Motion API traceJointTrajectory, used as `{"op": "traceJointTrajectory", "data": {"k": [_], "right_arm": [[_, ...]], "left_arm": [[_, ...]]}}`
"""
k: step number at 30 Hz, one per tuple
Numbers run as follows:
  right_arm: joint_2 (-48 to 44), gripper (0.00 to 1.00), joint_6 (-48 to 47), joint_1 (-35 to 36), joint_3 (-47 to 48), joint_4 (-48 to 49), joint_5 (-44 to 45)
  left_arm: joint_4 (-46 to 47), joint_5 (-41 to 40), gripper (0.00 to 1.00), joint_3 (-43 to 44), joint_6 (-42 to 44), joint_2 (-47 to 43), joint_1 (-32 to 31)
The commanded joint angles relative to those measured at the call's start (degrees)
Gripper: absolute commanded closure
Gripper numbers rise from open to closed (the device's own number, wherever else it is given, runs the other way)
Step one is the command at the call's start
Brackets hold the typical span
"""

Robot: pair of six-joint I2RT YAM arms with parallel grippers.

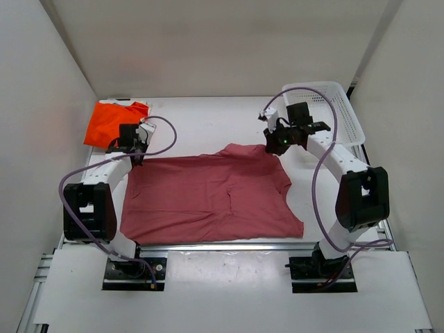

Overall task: Fold and stack the t-shirts
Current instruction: Fold the other side of the tshirt into a rectangle

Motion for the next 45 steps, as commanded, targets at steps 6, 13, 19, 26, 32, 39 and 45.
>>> {"op": "traceJointTrajectory", "data": {"k": [6,13,19,26,32,39,45], "right_arm": [[-12.1,1.00,-6.8,4.5,-12.6,-9.3,-4.9],[-16.7,1.00,-9.0,5.7,-21.7,-13.1,-4.8],[-17.5,1.00,-11.3,3.0,-22.5,-17.2,-5.6],[-19.2,1.00,-11.9,10.0,-26.9,-16.6,-3.6],[-20.3,0.72,-12.9,12.2,-30.0,-18.3,1.0],[-20.7,0.71,-11.1,8.8,-24.2,-19.9,-1.8],[-16.0,0.71,-5.4,3.3,-20.2,-16.2,-3.7]], "left_arm": [[-4.4,4.3,1.00,-13.6,13.9,-16.2,-0.6],[-9.9,3.3,1.00,-24.4,19.9,-26.2,-1.9],[-12.7,3.6,1.00,-26.8,20.4,-27.9,-2.4],[-12.1,3.4,0.96,-29.3,21.9,-29.9,-4.2],[-14.5,0.5,0.51,-29.0,24.3,-31.6,-2.3],[-16.7,-1.0,0.42,-31.4,28.9,-38.7,2.1],[-13.9,-1.0,0.45,-27.6,27.0,-36.0,7.2]]}}
